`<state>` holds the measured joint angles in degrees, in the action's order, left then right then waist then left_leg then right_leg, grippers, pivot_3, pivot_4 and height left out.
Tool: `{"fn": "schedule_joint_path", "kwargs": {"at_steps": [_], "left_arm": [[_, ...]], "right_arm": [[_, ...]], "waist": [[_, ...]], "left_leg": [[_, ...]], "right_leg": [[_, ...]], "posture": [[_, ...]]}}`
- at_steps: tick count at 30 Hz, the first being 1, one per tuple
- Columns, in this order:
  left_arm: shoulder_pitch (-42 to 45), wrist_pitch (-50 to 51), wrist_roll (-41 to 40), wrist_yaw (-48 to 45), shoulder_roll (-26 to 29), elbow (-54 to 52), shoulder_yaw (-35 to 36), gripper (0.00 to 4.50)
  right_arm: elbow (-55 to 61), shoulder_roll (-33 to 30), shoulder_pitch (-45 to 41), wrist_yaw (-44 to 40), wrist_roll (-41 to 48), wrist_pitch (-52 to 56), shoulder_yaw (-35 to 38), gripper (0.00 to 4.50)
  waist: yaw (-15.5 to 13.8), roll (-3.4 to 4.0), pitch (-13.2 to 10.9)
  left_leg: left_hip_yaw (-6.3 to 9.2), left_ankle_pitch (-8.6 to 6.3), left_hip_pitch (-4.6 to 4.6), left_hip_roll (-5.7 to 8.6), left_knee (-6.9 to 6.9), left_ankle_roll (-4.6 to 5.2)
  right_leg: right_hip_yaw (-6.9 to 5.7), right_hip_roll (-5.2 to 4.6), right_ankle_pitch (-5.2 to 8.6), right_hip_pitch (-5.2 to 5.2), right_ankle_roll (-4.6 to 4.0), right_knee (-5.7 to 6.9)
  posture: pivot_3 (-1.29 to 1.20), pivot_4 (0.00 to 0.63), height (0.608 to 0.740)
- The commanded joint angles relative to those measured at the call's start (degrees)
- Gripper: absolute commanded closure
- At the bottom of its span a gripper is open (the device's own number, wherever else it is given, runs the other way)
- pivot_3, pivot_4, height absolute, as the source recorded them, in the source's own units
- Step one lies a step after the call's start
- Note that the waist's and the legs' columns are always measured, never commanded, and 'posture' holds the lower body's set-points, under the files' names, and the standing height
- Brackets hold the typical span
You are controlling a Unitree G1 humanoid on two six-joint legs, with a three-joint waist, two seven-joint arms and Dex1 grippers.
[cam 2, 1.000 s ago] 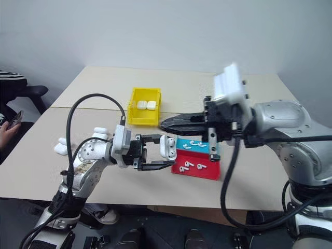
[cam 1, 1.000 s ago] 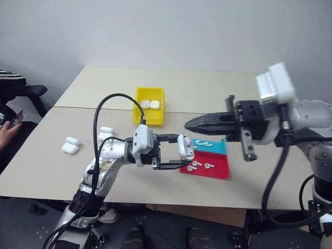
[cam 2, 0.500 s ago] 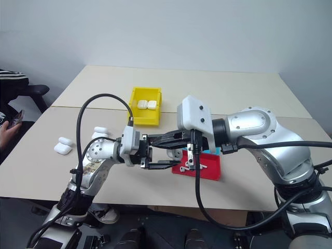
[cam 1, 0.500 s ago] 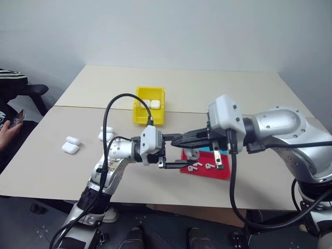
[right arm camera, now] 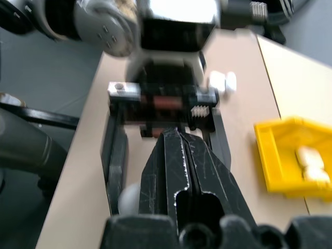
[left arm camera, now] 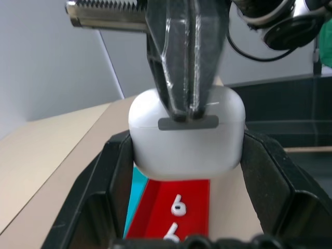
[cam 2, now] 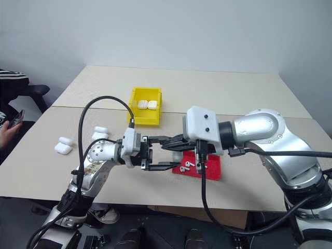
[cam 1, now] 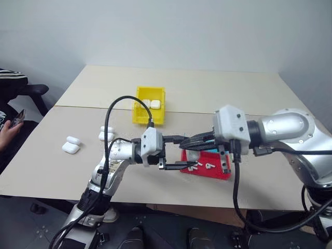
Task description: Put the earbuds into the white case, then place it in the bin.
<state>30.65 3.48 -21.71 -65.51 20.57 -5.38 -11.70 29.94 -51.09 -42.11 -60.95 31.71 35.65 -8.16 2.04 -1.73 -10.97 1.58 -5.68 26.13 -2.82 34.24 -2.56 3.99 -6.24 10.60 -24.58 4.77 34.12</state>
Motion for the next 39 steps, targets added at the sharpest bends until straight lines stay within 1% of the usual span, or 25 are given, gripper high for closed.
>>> {"fn": "schedule_joint_path", "kwargs": {"at_steps": [1, 3, 8, 11, 14, 15, 17, 18, 20, 21, 22, 24, 27, 29, 32, 34, 35, 37, 39], "left_arm": [[0.8, -2.3, -1.3, 0.6, -0.6, -1.3, 2.0, 1.70], [0.8, -2.6, -1.1, 0.7, -0.4, -1.0, 2.3, 1.70], [1.2, -3.4, 0.1, 3.0, -0.7, 0.2, 3.5, 1.70], [3.8, -4.6, 3.9, 10.1, -2.3, 3.6, 5.2, 1.70], [11.2, -10.9, 12.6, 24.6, -6.2, 15.2, 7.4, 1.70], [15.9, -11.2, 15.7, 32.7, -7.6, 21.7, 8.8, 1.70], [24.0, -8.3, 18.6, 42.4, -8.4, 33.1, 10.8, 1.70], [26.8, -9.3, 19.5, 45.9, -8.7, 38.4, 11.5, 1.70], [30.7, -12.3, 20.5, 50.0, -9.3, 46.8, 12.4, 1.70], [32.7, -11.8, 20.9, 51.9, -9.5, 50.7, 12.8, 1.70], [34.3, -11.4, 21.3, 53.0, -9.7, 53.7, 13.1, 1.70], [36.9, -13.7, 21.8, 53.5, -9.8, 60.1, 13.3, 1.70], [39.1, -14.8, 23.8, 54.8, -9.8, 65.9, 12.3, 1.70], [40.2, -13.8, 24.2, 56.3, -10.3, 69.2, 12.5, 1.70], [40.2, -13.9, 26.1, 56.7, -10.5, 72.3, 11.5, 1.70], [39.9, -15.6, 26.4, 56.2, -10.8, 72.7, 11.3, 0.97], [40.0, -15.9, 26.4, 55.5, -10.9, 72.7, 11.3, 0.75], [40.2, -15.8, 26.2, 55.1, -11.1, 72.6, 11.7, 0.13], [40.5, -16.2, 26.6, 56.3, -11.1, 72.6, 11.7, 0.06]], "right_arm": [[-0.3, -0.9, -0.2, 1.1, -0.7, 1.0, 2.6, 4.49], [-0.6, -0.4, 0.0, 1.7, -0.1, 0.6, 4.1, 4.49], [-1.3, 1.7, -0.5, 3.3, 5.2, 0.7, 10.5, 4.49], [-1.8, 3.3, -0.3, 5.9, 8.5, 1.2, 15.3, 4.49], [-2.0, 3.9, 1.1, 9.5, 9.2, 2.4, 18.1, 4.49], [-1.9, 4.2, 2.4, 10.5, 9.6, 2.6, 19.1, 4.49], [-1.3, 4.5, 4.9, 11.8, 9.3, 2.6, 19.7, 4.49], [-0.9, 4.7, 5.7, 12.6, 9.3, 2.9, 19.6, 4.49], [-0.2, 4.8, 6.5, 13.8, 9.1, 3.1, 19.0, 4.49], [0.1, 4.8, 6.8, 14.3, 9.0, 3.3, 18.7, 4.49], [0.3, 4.8, 7.0, 14.7, 9.0, 3.4, 18.5, 4.49], [0.9, 4.7, 7.6, 15.4, 8.9, 3.7, 18.2, 4.49], [1.5, 4.1, 8.3, 16.2, 8.5, 4.2, 18.0, 4.49], [1.7, 3.6, 8.9, 17.0, 8.1, 4.8, 17.9, 4.49], [2.2, 3.4, 9.7, 17.7, 7.6, 5.2, 17.4, 4.49], [2.5, 3.4, 10.0, 17.9, 7.3, 5.3, 17.0, 4.50], [2.5, 3.4, 10.1, 18.0, 7.2, 5.3, 16.9, 4.50], [2.4, 3.4, 10.2, 18.1, 7.0, 5.2, 16.8, 4.50], [2.1, 3.2, 10.2, 18.6, 5.4, 5.0, 15.5, 4.50]], "waist": [[0.1, 0.00, 0.0], [0.0, 0.00, 0.0], [-0.1, 0.00, 0.0], [-0.4, 0.00, 0.0], [-1.1, -0.01, 0.0], [-1.4, -0.01, 0.0], [-2.0, -0.06, 0.0], [-2.0, -0.06, 0.0], [-1.5, -0.05, 0.0], [-1.5, -0.05, 0.0], [-1.5, -0.05, 0.0], [-1.5, -0.05, 0.0], [-1.4, -0.07, 0.0], [-1.5, -0.07, 0.0], [-1.7, -0.07, 0.0], [-1.8, -0.07, 0.0], [-1.8, -0.07, 0.0], [-2.0, -0.07, 0.0], [-2.0, -0.07, 0.0]], "left_leg": [[0.01, 0.00, 0.00, 0.00, 0.00, 0.00], [0.01, 0.01, 0.00, 0.00, 0.00, 0.01], [0.00, 0.02, 0.00, 0.00, 0.00, 0.03], [0.02, 0.04, -0.01, 0.00, 0.01, 0.07], [0.03, 0.05, -0.01, 0.01, 0.16, 0.08], [0.03, 0.04, 0.00, 0.01, 0.21, 0.06], [0.10, 0.00, 0.01, 0.02, 0.46, 0.00], [0.11, -0.05, 0.09, 0.03, 0.56, -0.08], [0.05, -0.17, 0.12, 0.08, 0.60, -0.27], [0.02, -0.18, 0.12, 0.08, 0.55, -0.28], [0.04, -0.18, 0.12, 0.09, 0.50, -0.28], [0.09, -0.18, 0.11, 0.09, 0.31, -0.28], [0.09, -0.16, 0.13, 0.08, 0.06, -0.26], [0.09, -0.15, 0.16, 0.09, -0.03, -0.25], [0.09, -0.15, 0.25, 0.10, -0.06, -0.25], [0.07, -0.16, 0.25, 0.10, -0.06, -0.27], [0.07, -0.16, 0.25, 0.10, -0.06, -0.27], [0.07, -0.14, 0.25, 0.10, -0.05, -0.33], [0.07, -0.11, 0.25, 0.10, -0.04, -0.40]], "right_leg": [[0.00, 0.00, 0.00, 0.00, 0.00, 0.00], [0.00, 0.00, 0.00, 0.00, 0.01, 0.01], [0.00, 0.00, -0.02, 0.01, 0.02, 0.00], [0.00, 0.00, -0.03, 0.04, 0.05, 0.00], [0.00, 0.01, -0.13, 0.10, 0.12, 0.00], [0.00, 0.01, -0.15, 0.12, 0.13, -0.01], [-0.04, 0.02, -0.20, 0.24, 0.20, -0.01], [-0.04, 0.03, -0.22, 0.23, 0.25, -0.04], [0.02, 0.00, -0.23, 0.24, 0.26, -0.11], [0.04, -0.01, -0.24, 0.25, 0.27, -0.13], [0.02, -0.01, -0.25, 0.23, 0.30, -0.10], [-0.02, 0.00, -0.25, 0.14, 0.31, -0.07], [-0.03, 0.01, -0.24, 0.00, 0.38, -0.09], [-0.03, 0.01, -0.34, -0.06, 0.68, -0.09], [-0.03, 0.01, -0.37, -0.16, 0.77, -0.09], [-0.03, 0.01, -0.37, -0.16, 0.78, -0.09], [-0.03, 0.01, -0.37, -0.16, 0.78, -0.09], [-0.02, 0.01, -0.38, -0.16, 0.77, -0.09], [-0.02, 0.01, -0.38, -0.15, 0.73, -0.08]], "posture": [[0.00, 0.150, 0.740], [0.00, 0.150, 0.740], [0.00, 0.150, 0.740], [0.00, 0.150, 0.740], [0.00, 0.150, 0.740], [0.00, 0.150, 0.740], [0.00, 0.150, 0.740], [0.00, 0.150, 0.740], [0.00, 0.150, 0.740], [0.00, 0.150, 0.740], [0.00, 0.150, 0.740], [0.00, 0.150, 0.740], [0.00, 0.150, 0.740], [0.00, 0.150, 0.740], [0.00, 0.150, 0.740], [0.00, 0.150, 0.740], [0.00, 0.150, 0.740], [0.00, 0.150, 0.740], [0.00, 0.150, 0.740]]}}
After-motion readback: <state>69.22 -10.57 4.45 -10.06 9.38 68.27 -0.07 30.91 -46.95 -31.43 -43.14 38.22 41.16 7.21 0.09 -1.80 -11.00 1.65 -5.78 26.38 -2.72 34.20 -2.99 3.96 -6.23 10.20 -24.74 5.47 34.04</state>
